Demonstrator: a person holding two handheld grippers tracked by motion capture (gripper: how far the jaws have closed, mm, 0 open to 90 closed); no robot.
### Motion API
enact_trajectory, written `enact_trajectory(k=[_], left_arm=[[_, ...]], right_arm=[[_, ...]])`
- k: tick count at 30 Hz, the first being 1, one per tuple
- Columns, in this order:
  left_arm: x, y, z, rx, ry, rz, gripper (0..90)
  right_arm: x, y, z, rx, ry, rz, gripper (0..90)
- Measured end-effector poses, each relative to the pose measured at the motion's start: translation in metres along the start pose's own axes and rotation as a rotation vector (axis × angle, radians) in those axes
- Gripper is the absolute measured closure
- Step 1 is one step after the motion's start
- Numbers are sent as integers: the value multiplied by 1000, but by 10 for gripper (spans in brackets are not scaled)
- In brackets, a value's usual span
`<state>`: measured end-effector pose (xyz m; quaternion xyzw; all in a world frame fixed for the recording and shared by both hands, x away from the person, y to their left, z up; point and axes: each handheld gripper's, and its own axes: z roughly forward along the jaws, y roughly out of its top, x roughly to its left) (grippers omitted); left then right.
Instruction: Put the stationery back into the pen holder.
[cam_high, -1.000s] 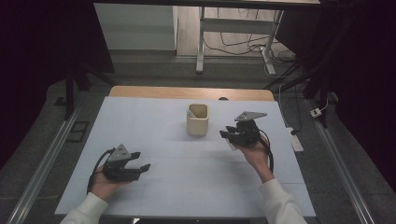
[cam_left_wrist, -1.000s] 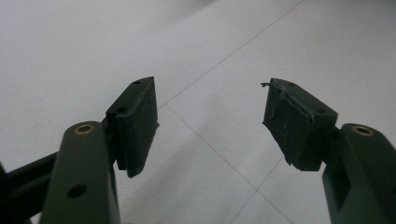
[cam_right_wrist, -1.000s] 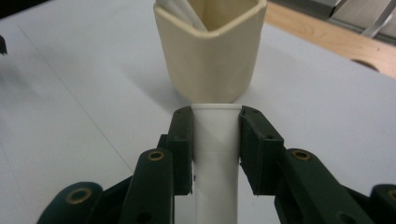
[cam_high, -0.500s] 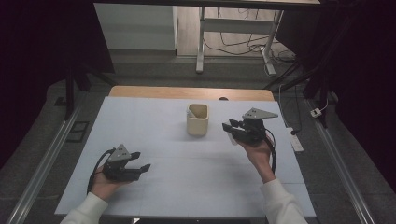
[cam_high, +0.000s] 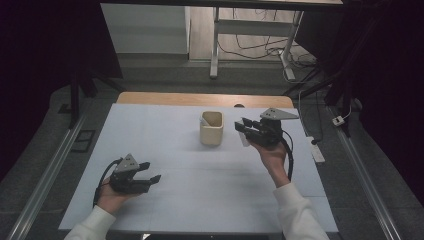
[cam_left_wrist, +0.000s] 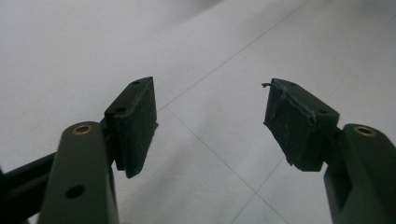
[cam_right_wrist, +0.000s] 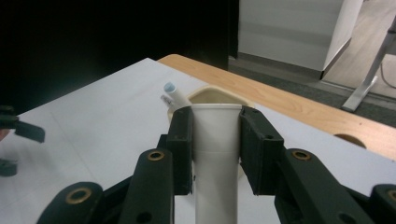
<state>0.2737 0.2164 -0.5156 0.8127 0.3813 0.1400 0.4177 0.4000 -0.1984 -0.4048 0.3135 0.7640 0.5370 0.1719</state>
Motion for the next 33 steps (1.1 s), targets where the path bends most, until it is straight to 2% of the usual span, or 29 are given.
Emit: enact_trajectory(k=[17,33], left_arm=[[-1,0,0,-2,-8,2,336],[1,0,0,-2,-10,-1,330]], right_arm=[[4,29,30,-35,-7,7,663],[1,35,64,-28,-20,21,663]])
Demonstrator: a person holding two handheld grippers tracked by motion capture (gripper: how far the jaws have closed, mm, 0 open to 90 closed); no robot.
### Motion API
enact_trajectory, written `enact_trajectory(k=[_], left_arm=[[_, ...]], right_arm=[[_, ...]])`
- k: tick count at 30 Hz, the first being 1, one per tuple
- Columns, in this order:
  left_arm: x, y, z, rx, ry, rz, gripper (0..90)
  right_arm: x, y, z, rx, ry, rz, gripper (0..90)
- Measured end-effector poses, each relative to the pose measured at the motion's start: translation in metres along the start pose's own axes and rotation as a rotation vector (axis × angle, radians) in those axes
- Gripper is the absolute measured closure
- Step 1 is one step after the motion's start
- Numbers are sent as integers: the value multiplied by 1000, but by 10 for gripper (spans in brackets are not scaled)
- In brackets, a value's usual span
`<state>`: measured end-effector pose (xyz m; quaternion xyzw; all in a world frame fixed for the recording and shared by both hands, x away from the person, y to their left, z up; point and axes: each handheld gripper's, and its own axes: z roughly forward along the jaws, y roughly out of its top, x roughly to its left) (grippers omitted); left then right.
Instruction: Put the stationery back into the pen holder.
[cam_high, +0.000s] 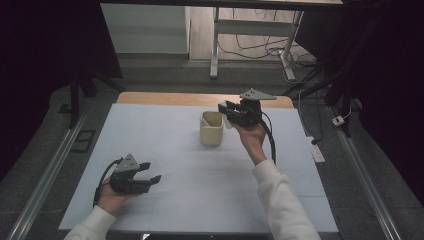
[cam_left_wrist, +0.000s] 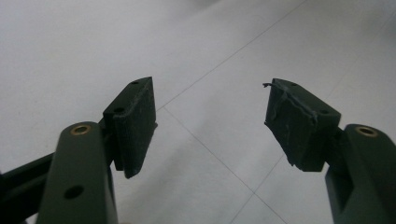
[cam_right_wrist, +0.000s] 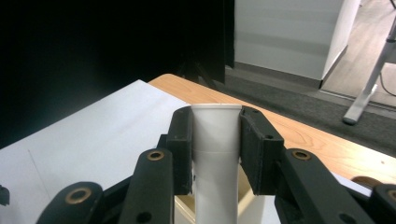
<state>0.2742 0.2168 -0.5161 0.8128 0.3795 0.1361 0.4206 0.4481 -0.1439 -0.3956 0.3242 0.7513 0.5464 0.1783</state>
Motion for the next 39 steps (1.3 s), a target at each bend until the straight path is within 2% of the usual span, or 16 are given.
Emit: enact_trajectory(k=[11,18,26,32,39], left_arm=[[0,0,1,2,-2,1,330],[0,0,1,0,-3,0,330],[1,0,0,0,-4,0,330],[1,-1,0,2,-4,-1,329],[0,-1,1,4,-3,2,329]], right_arm=[[2,1,22,-13,28,35,663],[6,3,37,-19,34,16,662],[3,-2,50,-11,37,11,656],[-3,-7,52,24,15,19,512],[-7,-13,42,56,5,-3,470]])
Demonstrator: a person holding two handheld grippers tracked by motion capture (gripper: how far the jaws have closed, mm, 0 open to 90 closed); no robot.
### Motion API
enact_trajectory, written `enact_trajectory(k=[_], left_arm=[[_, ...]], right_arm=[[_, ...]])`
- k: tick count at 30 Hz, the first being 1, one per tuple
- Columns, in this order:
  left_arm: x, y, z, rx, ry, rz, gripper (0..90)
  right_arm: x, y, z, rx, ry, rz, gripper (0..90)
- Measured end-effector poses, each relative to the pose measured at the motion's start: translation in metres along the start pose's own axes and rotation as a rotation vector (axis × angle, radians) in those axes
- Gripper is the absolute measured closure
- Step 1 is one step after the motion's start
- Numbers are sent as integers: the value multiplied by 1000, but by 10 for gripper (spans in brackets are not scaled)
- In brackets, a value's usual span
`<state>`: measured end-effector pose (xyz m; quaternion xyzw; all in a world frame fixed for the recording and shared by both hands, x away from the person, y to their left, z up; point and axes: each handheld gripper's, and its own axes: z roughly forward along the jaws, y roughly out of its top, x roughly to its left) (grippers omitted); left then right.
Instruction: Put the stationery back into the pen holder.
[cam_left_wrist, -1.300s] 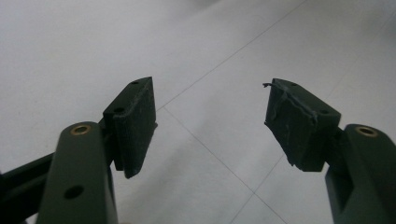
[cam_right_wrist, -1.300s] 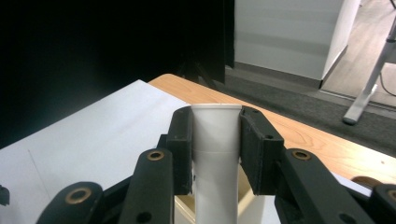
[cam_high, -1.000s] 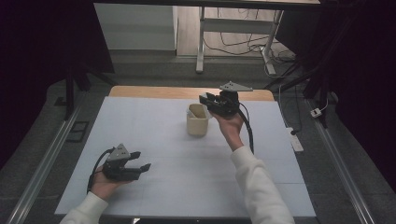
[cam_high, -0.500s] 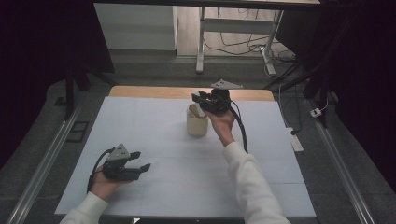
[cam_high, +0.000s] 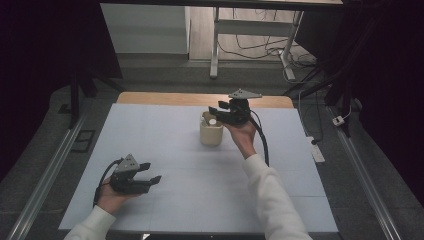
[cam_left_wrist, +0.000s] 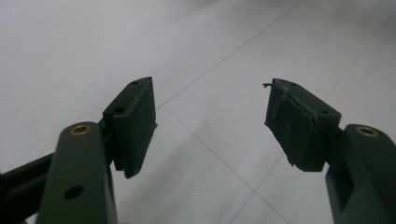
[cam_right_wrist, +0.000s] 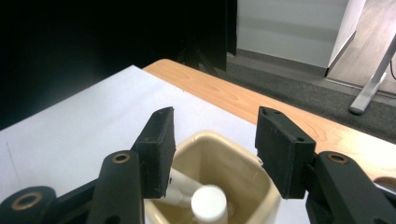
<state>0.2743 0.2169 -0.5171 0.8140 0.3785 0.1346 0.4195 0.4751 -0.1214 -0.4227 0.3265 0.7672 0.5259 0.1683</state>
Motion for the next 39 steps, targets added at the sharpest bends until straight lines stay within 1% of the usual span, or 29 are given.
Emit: enact_trajectory(k=[3,5,7,10,13,16,17,23,25,27,33,39], left_arm=[[0,0,0,0,1,-1,329],[0,0,0,2,0,-1,330],[0,0,1,3,1,-1,329],[0,0,0,2,3,-3,329],[1,-1,0,2,4,-3,329],[1,-1,0,0,5,-5,330],[1,-1,0,0,5,-6,329],[0,-1,0,2,6,-3,329],[0,-1,0,2,8,-3,329],[0,-1,-1,2,9,-3,329],[0,0,-1,2,13,-4,329],[0,0,-1,1,16,-4,329]], right_arm=[[0,-3,-6,11,-3,-20,469],[0,-7,-12,18,-10,-46,469],[0,-10,-16,30,-11,-62,468],[1,-17,-24,41,-13,-76,468],[2,-26,-33,41,-3,-79,468],[3,-35,-44,52,-8,-94,468],[3,-39,-48,52,-7,-92,467],[7,-60,-81,58,-1,-102,466],[8,-68,-92,68,-1,-105,465],[9,-78,-105,82,-10,-110,464],[7,-104,-138,113,-31,-102,463],[4,-126,-165,146,-70,-109,461]])
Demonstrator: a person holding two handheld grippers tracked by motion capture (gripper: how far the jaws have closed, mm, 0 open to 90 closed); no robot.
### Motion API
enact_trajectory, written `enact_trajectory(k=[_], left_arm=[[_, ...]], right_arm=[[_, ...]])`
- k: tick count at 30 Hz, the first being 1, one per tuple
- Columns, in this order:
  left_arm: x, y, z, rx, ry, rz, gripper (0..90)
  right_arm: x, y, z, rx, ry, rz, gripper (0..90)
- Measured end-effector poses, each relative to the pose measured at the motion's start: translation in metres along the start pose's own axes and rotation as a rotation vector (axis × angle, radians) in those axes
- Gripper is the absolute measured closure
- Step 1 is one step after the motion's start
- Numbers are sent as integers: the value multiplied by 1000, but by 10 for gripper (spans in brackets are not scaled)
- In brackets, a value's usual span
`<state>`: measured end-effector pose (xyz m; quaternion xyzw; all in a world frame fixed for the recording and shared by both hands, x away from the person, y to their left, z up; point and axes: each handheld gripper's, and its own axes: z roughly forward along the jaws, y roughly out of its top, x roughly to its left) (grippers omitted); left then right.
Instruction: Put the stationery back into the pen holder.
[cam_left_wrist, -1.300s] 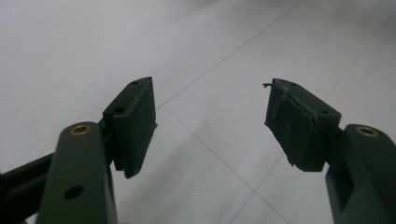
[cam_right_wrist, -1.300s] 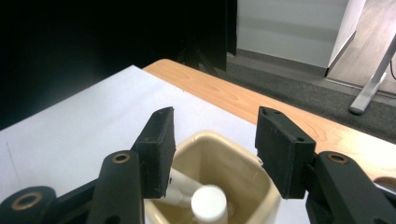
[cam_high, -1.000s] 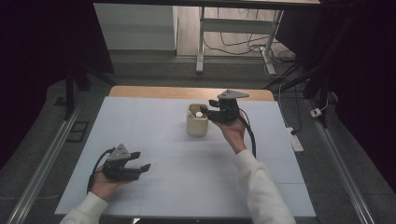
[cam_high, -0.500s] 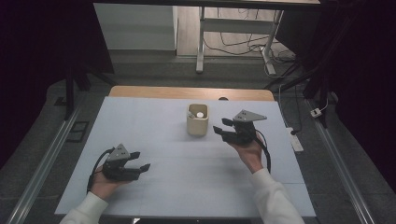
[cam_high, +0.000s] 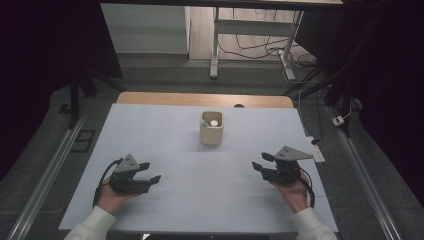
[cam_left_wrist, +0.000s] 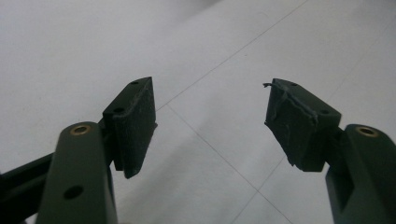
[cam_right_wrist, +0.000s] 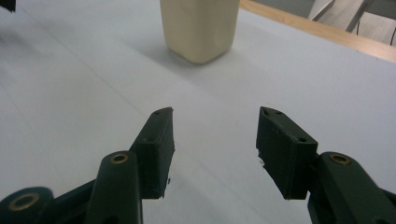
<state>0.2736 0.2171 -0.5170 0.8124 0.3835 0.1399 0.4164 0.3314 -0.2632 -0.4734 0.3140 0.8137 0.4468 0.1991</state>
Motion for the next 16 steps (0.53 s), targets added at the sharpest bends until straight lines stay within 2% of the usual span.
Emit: enact_trajectory(k=[9,16], left_arm=[[0,0,0,-1,0,1,328],[0,0,-1,-3,3,3,327]], right_arm=[[-3,-25,-17,32,-20,5,459],[-6,-28,-19,26,-23,11,458]])
